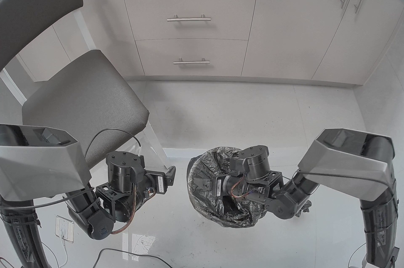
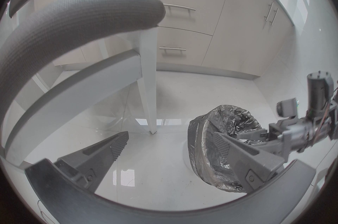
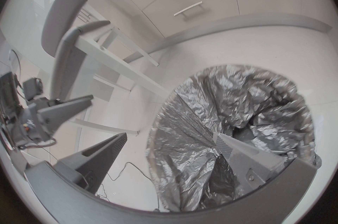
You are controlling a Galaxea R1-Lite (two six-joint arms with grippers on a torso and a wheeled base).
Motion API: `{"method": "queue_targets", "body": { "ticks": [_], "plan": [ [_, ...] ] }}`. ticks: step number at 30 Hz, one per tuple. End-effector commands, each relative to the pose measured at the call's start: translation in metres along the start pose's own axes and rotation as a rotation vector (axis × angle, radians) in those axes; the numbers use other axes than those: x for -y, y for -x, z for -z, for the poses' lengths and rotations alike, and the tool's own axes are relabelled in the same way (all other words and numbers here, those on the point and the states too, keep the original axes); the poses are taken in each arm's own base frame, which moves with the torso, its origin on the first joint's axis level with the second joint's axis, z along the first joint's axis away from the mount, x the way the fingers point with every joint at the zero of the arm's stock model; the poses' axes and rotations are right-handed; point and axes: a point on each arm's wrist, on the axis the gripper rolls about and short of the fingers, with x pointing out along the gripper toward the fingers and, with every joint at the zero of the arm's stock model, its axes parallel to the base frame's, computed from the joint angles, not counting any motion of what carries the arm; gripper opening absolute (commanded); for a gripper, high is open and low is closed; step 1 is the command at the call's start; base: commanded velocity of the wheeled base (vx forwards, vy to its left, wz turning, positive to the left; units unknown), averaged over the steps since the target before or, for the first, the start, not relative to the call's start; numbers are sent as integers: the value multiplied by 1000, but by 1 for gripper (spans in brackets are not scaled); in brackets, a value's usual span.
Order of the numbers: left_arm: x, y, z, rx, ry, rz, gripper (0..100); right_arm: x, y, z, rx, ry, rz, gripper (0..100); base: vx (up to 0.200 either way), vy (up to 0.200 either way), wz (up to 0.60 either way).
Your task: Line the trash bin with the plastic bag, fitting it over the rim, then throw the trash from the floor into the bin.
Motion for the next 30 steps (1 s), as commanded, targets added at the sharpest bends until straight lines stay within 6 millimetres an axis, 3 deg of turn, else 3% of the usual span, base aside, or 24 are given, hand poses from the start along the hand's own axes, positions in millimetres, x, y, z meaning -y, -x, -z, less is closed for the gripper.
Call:
{"method": "queue_targets", "body": {
  "ticks": [1,10,13,16,17,21,30],
  "plan": [
    [-1,20,-23,74,21,16,100,-27,74,-40,88,11,-50,100,0,0,0],
    [-7,67,-67,230,52,36,100,-29,176,-71,246,12,-37,100,0,0,0],
    [-19,97,-89,338,12,-19,100,-20,217,-86,366,23,23,100,0,0,0],
    [-28,113,-100,391,-28,-69,100,-11,235,-91,417,32,62,100,0,0,0],
    [-39,135,-113,451,-64,-115,100,1,253,-97,473,46,117,100,0,0,0],
    [-59,186,-129,520,-115,-192,100,26,286,-105,567,87,260,100,0,0,0],
    [-86,294,-131,520,-100,-306,100,60,328,-93,617,120,497,100,0,0,0]
  ]
}}
